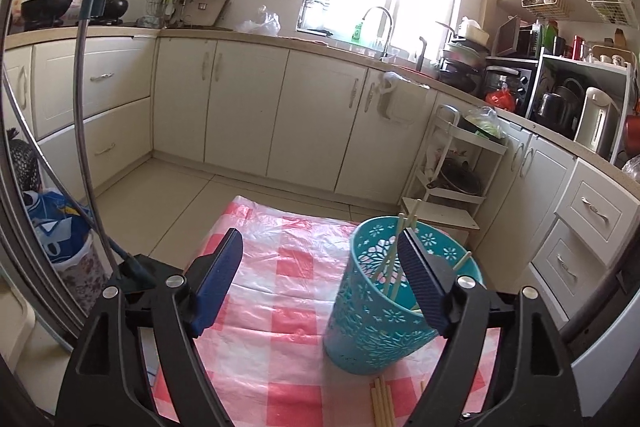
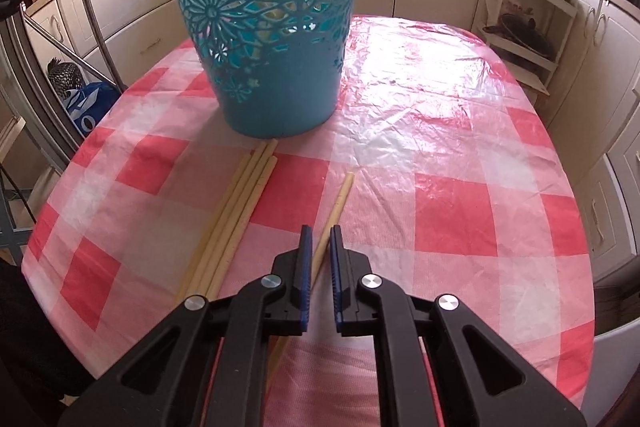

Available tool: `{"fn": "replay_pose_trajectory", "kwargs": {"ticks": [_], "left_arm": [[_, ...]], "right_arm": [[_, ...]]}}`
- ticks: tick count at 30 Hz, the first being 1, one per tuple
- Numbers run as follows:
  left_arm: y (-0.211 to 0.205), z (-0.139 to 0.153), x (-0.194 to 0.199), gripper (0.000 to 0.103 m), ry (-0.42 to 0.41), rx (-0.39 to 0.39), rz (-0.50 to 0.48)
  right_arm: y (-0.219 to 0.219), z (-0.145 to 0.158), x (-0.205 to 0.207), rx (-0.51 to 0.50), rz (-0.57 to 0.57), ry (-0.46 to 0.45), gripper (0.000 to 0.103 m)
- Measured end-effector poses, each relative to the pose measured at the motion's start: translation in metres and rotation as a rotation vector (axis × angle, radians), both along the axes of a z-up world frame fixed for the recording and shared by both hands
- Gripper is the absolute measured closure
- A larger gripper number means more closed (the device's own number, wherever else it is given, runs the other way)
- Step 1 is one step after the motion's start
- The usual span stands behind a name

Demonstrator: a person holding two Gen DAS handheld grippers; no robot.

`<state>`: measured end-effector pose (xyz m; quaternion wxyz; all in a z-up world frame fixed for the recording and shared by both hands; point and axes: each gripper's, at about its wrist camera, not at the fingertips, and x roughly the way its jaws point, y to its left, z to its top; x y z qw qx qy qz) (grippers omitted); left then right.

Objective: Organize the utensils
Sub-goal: 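Grasp a chopstick with the right gripper and lift it over the basket, then open the right gripper over the basket and return it to the chopsticks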

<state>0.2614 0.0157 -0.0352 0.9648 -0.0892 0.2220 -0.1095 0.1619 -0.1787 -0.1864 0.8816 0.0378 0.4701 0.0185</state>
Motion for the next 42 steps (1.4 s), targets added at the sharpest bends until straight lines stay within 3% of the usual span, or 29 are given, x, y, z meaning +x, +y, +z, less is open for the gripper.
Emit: {"fn": "replay_pose_trajectory", "kwargs": {"ticks": [3, 7, 11, 15, 19, 22, 26, 30, 34, 42], "left_arm": [[0.006, -0.002, 0.005, 0.027, 0.022, -0.01, 0.013], [0.016, -0.001, 0.011, 0.025, 0.048, -0.039, 0.034], [0.023, -0.003, 0.013, 0.021, 0.064, -0.064, 0.058], [0.026, -0.006, 0.016, 0.021, 0.084, -0.084, 0.069], [0.03, -0.007, 0.018, 0.02, 0.091, -0.099, 0.075], [0.031, -0.007, 0.019, 0.02, 0.09, -0.103, 0.079], [0.034, -0.009, 0.022, 0.019, 0.098, -0.11, 0.086], [0.037, -0.007, 0.024, 0.019, 0.101, -0.119, 0.084], [0.038, -0.006, 0.025, 0.018, 0.103, -0.13, 0.079], [0.033, -0.008, 0.023, 0.018, 0.106, -0.118, 0.073]], "right_arm": [[-0.016, 0.001, -0.006, 0.107, -0.028, 0.036, 0.097], [-0.037, 0.006, -0.023, 0.336, -0.065, 0.04, 0.097], [-0.053, 0.035, -0.038, 0.539, -0.055, -0.047, 0.097], [-0.063, 0.093, -0.032, 0.669, -0.037, -0.218, 0.097], [-0.06, 0.158, 0.0, 0.654, -0.03, -0.422, 0.097], [-0.051, 0.195, 0.038, 0.578, -0.061, -0.571, 0.097], [-0.046, 0.209, 0.09, 0.447, -0.181, -0.683, 0.097], [-0.047, 0.192, 0.126, 0.392, -0.273, -0.682, 0.097], [-0.043, 0.171, 0.142, 0.353, -0.27, -0.621, 0.097], [-0.019, 0.151, 0.114, 0.289, -0.174, -0.571, 0.094]]}}
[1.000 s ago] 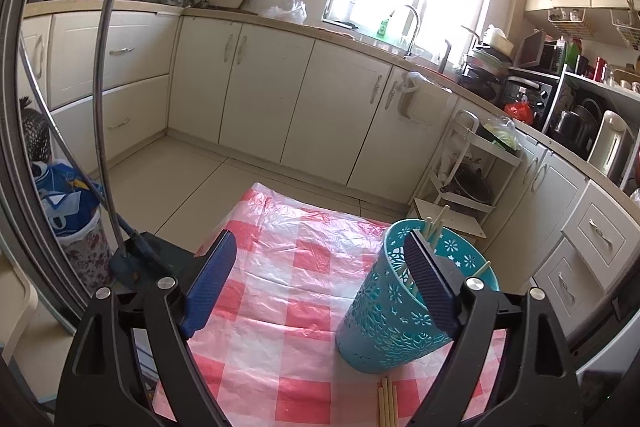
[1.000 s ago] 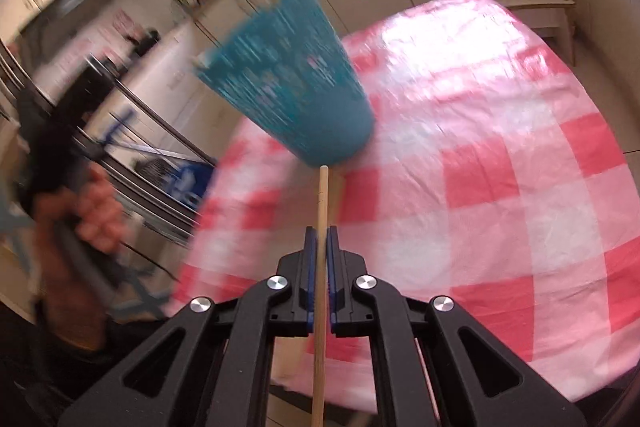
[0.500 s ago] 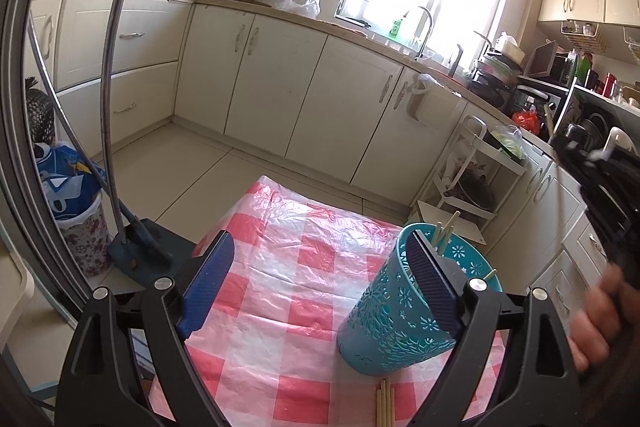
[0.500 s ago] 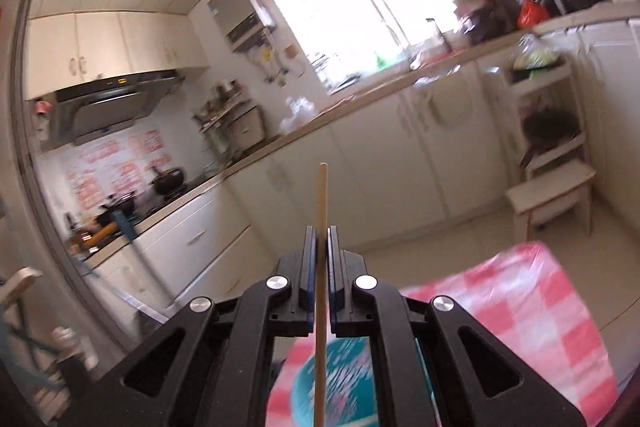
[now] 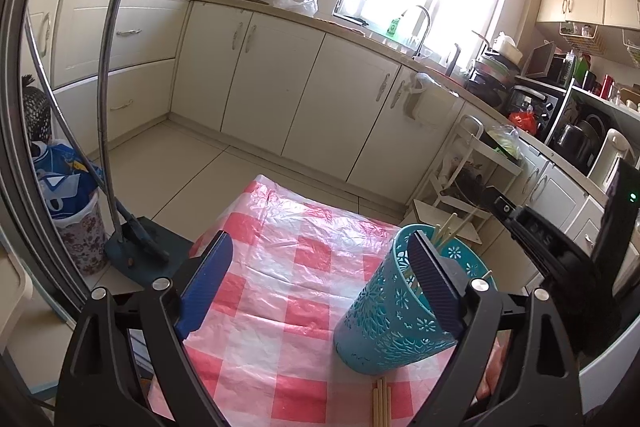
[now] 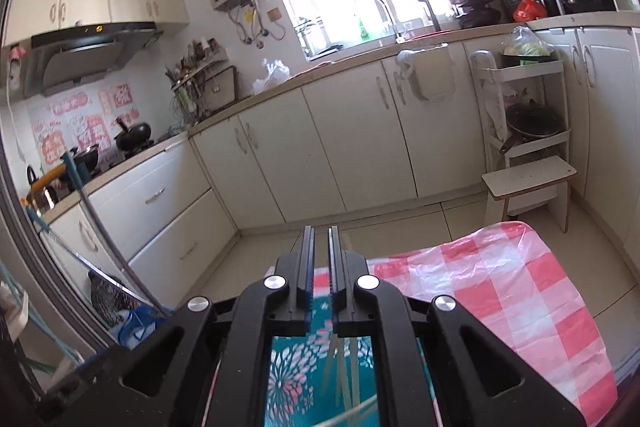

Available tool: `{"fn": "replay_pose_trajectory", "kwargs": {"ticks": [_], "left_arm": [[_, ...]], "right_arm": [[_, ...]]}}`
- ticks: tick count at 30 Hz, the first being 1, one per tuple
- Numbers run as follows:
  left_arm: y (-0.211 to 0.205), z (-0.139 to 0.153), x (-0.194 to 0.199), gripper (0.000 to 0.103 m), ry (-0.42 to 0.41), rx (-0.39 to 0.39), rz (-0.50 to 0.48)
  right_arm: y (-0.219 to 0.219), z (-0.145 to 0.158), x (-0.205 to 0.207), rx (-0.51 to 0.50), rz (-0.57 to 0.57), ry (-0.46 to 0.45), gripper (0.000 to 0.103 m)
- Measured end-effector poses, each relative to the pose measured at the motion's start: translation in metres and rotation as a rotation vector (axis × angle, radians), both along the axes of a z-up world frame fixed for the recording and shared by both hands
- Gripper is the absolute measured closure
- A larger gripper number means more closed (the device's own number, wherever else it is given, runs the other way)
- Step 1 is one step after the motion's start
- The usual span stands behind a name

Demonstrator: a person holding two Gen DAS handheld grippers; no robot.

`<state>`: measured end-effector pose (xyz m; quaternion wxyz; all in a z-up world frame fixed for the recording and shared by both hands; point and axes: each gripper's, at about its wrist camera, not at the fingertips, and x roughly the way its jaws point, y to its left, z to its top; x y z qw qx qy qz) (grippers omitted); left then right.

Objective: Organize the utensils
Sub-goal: 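Open the right gripper over the basket and return it to the chopsticks, then move the left gripper to the loose chopsticks and grasp one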

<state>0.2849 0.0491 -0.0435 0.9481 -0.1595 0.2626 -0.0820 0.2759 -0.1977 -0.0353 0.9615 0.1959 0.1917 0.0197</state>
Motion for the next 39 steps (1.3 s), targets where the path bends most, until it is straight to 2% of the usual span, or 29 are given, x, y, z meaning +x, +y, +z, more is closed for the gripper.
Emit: {"fn": "replay_pose_trajectory", "kwargs": {"ticks": [6, 8, 10, 13, 15, 17, 19, 22, 26, 31, 35, 39], "left_arm": [[0.003, -0.001, -0.002, 0.017, 0.006, 0.0, 0.009], [0.004, -0.001, -0.002, 0.017, 0.008, 0.001, 0.014], [0.006, -0.001, -0.002, 0.016, 0.009, 0.003, 0.023], [0.011, -0.003, -0.003, 0.016, 0.013, 0.001, 0.036], [0.013, -0.003, -0.004, 0.016, 0.018, -0.005, 0.041], [0.015, -0.005, -0.006, 0.016, 0.022, -0.003, 0.042], [0.015, -0.006, -0.007, 0.015, 0.026, 0.008, 0.04], [0.016, -0.008, -0.009, 0.015, 0.029, 0.026, 0.035], [0.022, -0.008, -0.009, 0.015, 0.034, 0.039, 0.039], [0.023, -0.013, -0.007, 0.014, 0.053, 0.055, 0.029], [0.01, -0.022, -0.009, 0.014, 0.077, 0.117, -0.02], [-0.011, -0.042, -0.015, 0.014, 0.126, 0.181, -0.115]], "right_arm": [[0.008, 0.023, -0.049, -0.058, 0.051, -0.075, 0.081], [0.006, 0.033, -0.076, -0.071, 0.045, -0.115, 0.062], [0.005, 0.033, -0.101, -0.081, 0.035, -0.127, 0.057], [0.014, 0.003, -0.129, -0.139, 0.06, -0.035, 0.057], [0.023, -0.035, -0.136, -0.163, 0.108, 0.099, 0.059], [0.03, -0.078, -0.137, -0.159, 0.145, 0.248, 0.075], [0.035, -0.109, -0.134, -0.144, 0.167, 0.343, 0.08], [0.041, -0.135, -0.125, -0.147, 0.172, 0.423, 0.081], [0.048, -0.152, -0.118, -0.172, 0.154, 0.487, 0.083], [0.057, -0.156, -0.12, -0.204, 0.159, 0.49, 0.084], [0.047, -0.155, -0.119, -0.194, 0.158, 0.499, 0.084], [0.047, -0.157, -0.121, -0.222, 0.169, 0.502, 0.087]]}}
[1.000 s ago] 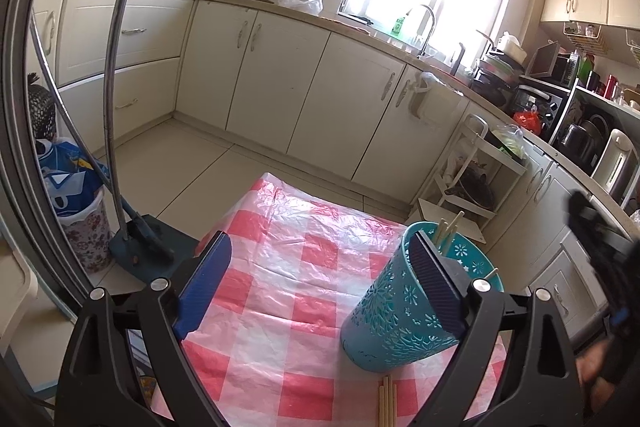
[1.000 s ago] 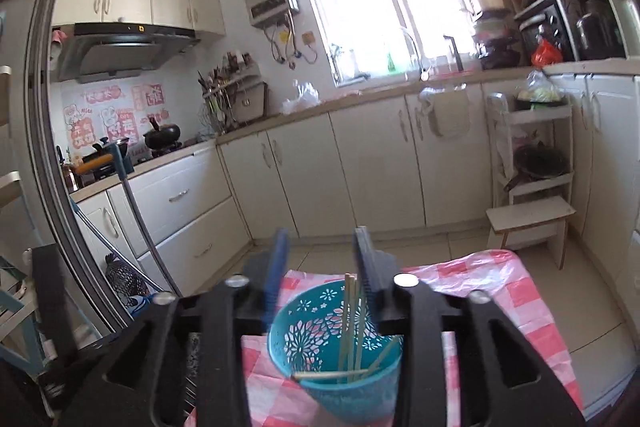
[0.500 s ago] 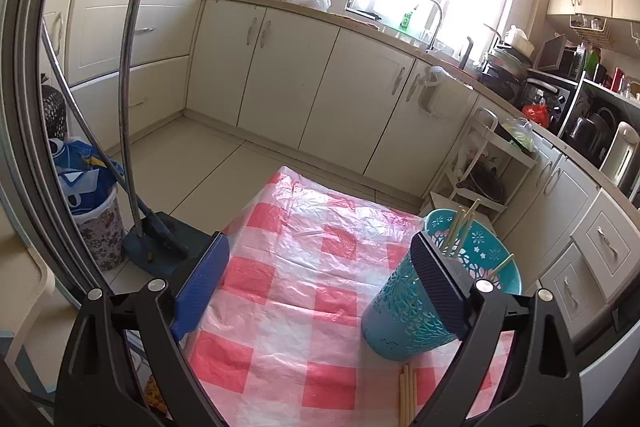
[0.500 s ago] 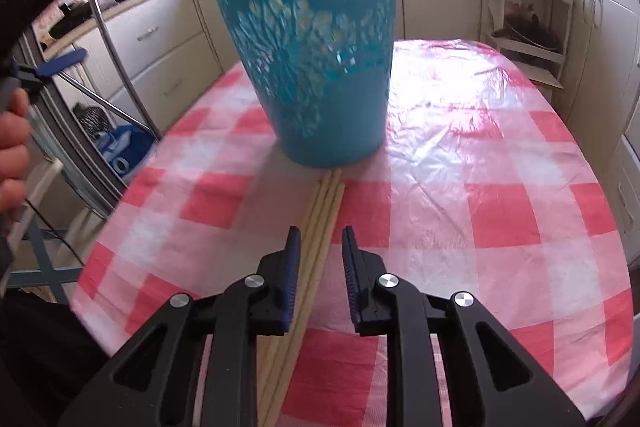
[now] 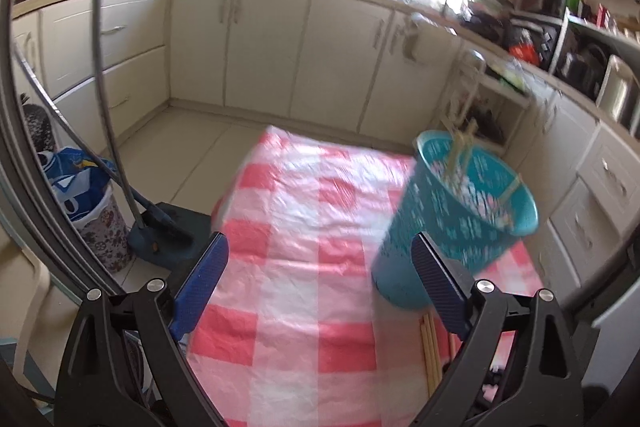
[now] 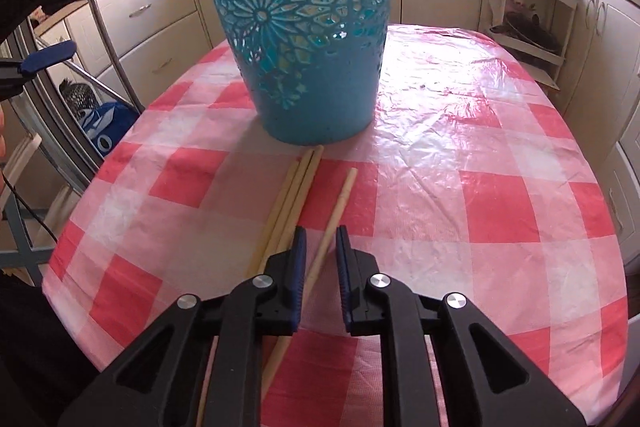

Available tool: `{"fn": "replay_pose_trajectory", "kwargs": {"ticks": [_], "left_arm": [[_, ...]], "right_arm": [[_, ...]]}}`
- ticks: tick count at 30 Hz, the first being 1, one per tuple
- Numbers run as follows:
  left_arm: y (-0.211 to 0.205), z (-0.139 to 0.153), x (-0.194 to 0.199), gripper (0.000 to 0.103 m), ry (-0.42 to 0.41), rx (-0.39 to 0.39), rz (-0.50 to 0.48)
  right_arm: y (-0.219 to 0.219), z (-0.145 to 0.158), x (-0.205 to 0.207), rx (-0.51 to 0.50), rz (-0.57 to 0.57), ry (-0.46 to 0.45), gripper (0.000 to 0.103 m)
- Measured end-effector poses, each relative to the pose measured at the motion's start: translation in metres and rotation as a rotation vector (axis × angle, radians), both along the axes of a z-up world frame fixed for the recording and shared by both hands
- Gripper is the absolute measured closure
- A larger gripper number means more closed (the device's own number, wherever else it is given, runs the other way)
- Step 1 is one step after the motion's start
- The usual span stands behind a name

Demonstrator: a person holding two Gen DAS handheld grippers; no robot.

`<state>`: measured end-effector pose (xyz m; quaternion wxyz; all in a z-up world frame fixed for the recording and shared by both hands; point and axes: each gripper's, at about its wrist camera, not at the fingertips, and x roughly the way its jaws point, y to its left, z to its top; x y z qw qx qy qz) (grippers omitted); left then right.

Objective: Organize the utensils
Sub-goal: 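Move the left gripper to the loose chopsticks and grasp one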

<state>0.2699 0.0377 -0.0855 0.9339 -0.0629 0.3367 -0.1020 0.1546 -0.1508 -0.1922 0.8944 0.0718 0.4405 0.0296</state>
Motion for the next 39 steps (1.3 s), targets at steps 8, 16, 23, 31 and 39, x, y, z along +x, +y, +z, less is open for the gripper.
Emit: {"fn": "replay_pose_trajectory", "kwargs": {"ticks": [8, 16, 23, 31, 39], "left_arm": [[-0.044, -0.042, -0.014, 0.014, 0.108, 0.1, -0.154], [-0.091, -0.087, -0.026, 0.014, 0.218, 0.215, -0.3], [-0.102, -0.105, -0.022, 0.015, 0.273, 0.268, -0.307], [-0.102, -0.113, -0.015, 0.017, 0.294, 0.297, -0.273], [-0.112, -0.107, -0.013, 0.048, 0.261, 0.285, -0.311]], "right_arm": [[-0.003, 0.0, -0.002, -0.004, 0.013, 0.006, 0.093], [-0.031, -0.002, -0.006, 0.054, -0.021, 0.017, 0.096], [-0.036, -0.002, -0.008, 0.081, -0.009, 0.004, 0.096], [-0.042, -0.003, -0.009, 0.106, -0.001, -0.001, 0.095], [-0.038, -0.003, -0.005, 0.109, 0.004, -0.02, 0.084]]}}
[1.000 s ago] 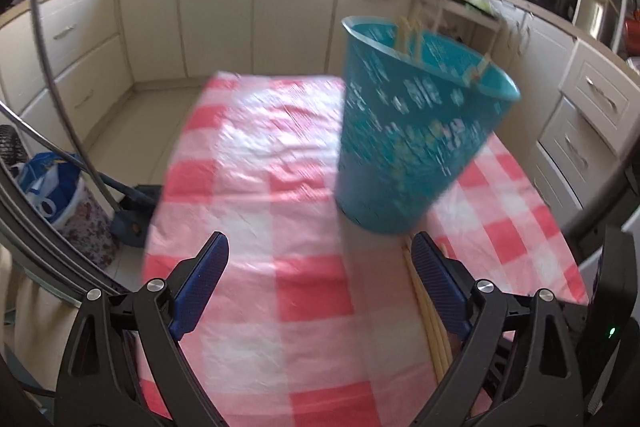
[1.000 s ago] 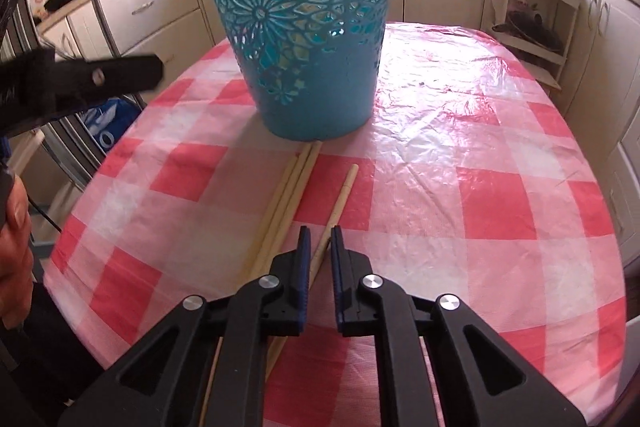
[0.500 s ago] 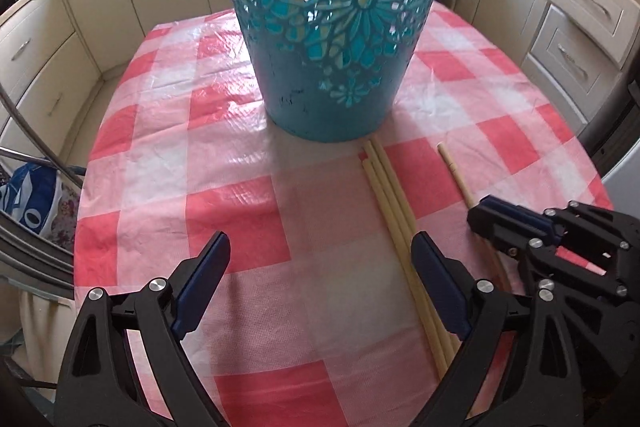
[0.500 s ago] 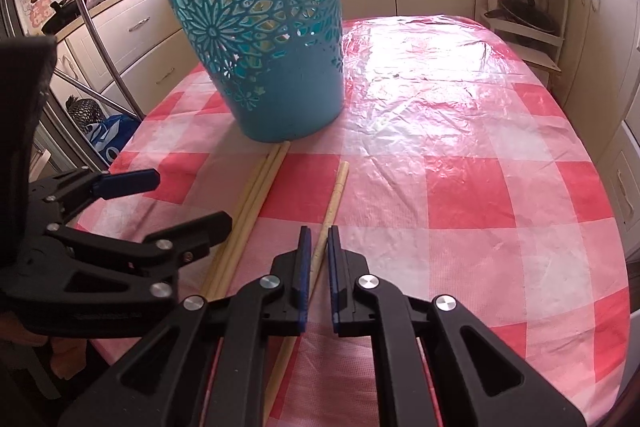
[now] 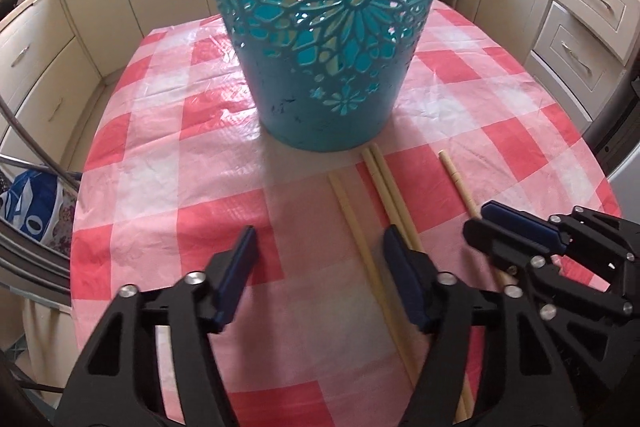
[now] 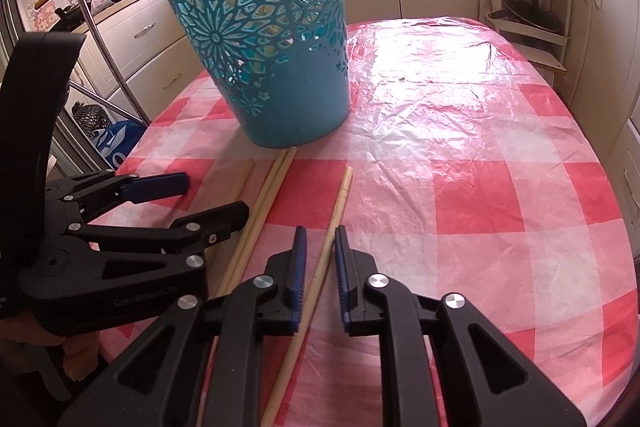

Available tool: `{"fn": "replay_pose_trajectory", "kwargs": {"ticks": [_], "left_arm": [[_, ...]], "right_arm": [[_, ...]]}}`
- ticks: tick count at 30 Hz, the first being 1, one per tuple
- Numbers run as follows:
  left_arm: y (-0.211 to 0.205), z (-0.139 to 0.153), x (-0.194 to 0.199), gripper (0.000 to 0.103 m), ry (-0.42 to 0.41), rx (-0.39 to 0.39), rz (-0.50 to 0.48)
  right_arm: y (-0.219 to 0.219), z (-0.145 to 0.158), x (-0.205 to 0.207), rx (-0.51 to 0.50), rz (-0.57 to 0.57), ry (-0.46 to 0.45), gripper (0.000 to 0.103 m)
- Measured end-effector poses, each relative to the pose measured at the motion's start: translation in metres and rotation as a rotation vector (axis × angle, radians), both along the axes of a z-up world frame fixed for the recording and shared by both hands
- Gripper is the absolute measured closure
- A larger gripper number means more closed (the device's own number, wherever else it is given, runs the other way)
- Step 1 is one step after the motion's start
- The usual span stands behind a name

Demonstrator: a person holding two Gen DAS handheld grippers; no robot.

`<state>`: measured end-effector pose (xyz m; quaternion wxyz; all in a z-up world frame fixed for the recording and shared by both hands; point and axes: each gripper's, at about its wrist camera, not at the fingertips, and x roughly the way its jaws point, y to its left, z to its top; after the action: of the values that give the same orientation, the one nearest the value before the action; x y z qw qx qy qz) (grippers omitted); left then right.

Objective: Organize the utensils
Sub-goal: 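Move the left gripper to the loose chopsticks and grasp one, then lift the chopstick with the left gripper over the teal basket, then open the left gripper to drop the chopstick into the basket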

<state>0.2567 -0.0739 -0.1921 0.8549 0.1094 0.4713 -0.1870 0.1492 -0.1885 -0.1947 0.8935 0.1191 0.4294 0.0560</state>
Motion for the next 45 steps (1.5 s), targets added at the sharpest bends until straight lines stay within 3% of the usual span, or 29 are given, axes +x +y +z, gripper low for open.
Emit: {"fn": "replay_pose_trajectory", "kwargs": {"ticks": [5, 8, 12, 16, 20, 23, 28, 35, 38, 40, 45], "left_arm": [[-0.001, 0.003, 0.0, 0.083, -0.004, -0.024, -0.022], [0.0, 0.004, 0.002, 0.094, 0.024, -0.04, -0.043], [0.011, 0.012, 0.006, 0.099, 0.117, -0.142, -0.067], [0.016, 0.047, 0.001, 0.099, 0.135, -0.235, -0.225], [0.013, 0.085, -0.023, 0.099, 0.077, -0.299, -0.454], [0.016, 0.115, -0.032, 0.099, -0.01, -0.366, -0.495], [0.031, 0.174, -0.014, 0.099, -0.218, -0.506, -0.373], [0.057, 0.237, 0.028, 0.099, -0.561, -0.736, -0.031], [0.056, 0.241, 0.043, 0.098, -0.651, -0.746, 0.081], [0.048, 0.237, 0.052, 0.098, -0.699, -0.707, 0.134], [0.027, 0.212, 0.074, 0.098, -0.726, -0.606, 0.213]], "right_arm": [[0.007, 0.001, 0.002, -0.035, 0.012, -0.005, 0.079], [0.007, 0.001, 0.003, -0.039, 0.015, -0.007, 0.079], [0.007, 0.0, 0.002, -0.041, 0.014, -0.012, 0.079], [0.008, 0.0, 0.002, -0.043, 0.016, -0.017, 0.078], [0.009, 0.0, 0.001, -0.047, 0.019, -0.023, 0.077], [0.01, 0.0, 0.0, -0.048, 0.019, -0.024, 0.076], [0.01, 0.0, 0.0, -0.046, 0.019, -0.024, 0.076], [0.009, -0.001, -0.001, -0.035, 0.019, -0.029, 0.076], [0.007, -0.001, 0.0, -0.024, 0.019, -0.031, 0.075], [0.006, -0.001, -0.001, -0.014, 0.019, -0.031, 0.074], [0.008, -0.001, 0.0, -0.008, 0.025, -0.033, 0.07]]}}
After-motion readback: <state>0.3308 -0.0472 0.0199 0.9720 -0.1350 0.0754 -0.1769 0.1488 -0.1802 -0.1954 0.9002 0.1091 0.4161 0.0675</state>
